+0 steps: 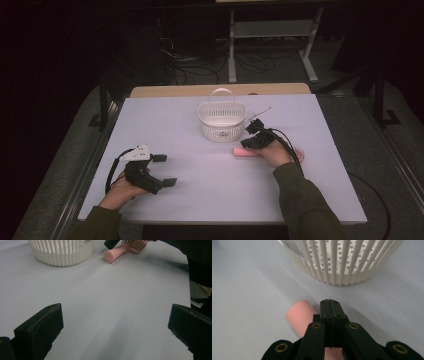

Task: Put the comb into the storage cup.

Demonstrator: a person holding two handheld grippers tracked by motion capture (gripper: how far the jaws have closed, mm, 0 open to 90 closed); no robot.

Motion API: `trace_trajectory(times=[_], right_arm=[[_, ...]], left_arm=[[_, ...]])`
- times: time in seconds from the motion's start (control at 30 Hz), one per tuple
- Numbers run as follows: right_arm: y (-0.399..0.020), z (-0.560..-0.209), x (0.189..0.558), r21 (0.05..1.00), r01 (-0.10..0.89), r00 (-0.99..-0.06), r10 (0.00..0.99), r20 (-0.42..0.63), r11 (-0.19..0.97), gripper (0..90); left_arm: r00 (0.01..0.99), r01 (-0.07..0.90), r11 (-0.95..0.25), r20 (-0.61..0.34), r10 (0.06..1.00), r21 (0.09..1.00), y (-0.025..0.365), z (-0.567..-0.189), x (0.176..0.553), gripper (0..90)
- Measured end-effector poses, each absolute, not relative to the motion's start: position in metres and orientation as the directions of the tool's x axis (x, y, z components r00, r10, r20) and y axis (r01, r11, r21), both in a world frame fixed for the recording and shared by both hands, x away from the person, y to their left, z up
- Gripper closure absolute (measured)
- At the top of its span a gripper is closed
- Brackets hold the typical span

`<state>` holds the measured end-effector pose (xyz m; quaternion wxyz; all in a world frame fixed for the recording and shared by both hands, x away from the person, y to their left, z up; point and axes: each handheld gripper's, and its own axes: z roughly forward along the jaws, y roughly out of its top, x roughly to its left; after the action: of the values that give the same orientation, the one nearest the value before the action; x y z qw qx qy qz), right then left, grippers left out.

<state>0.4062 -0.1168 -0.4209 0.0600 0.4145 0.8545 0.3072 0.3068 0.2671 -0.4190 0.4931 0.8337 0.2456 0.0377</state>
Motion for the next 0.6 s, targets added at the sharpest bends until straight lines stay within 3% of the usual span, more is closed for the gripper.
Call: trace_trajectory(times=[0.6], right_arm=[[-0.114, -0.421, 0.393, 0.572, 0.661, -0.668, 0.728, 0.154, 0.485, 89.2]], left_arm=[[0.878, 0.371, -0.396, -0.179, 0.445, 0.840, 0.266, -0.419, 0.306, 0.0]])
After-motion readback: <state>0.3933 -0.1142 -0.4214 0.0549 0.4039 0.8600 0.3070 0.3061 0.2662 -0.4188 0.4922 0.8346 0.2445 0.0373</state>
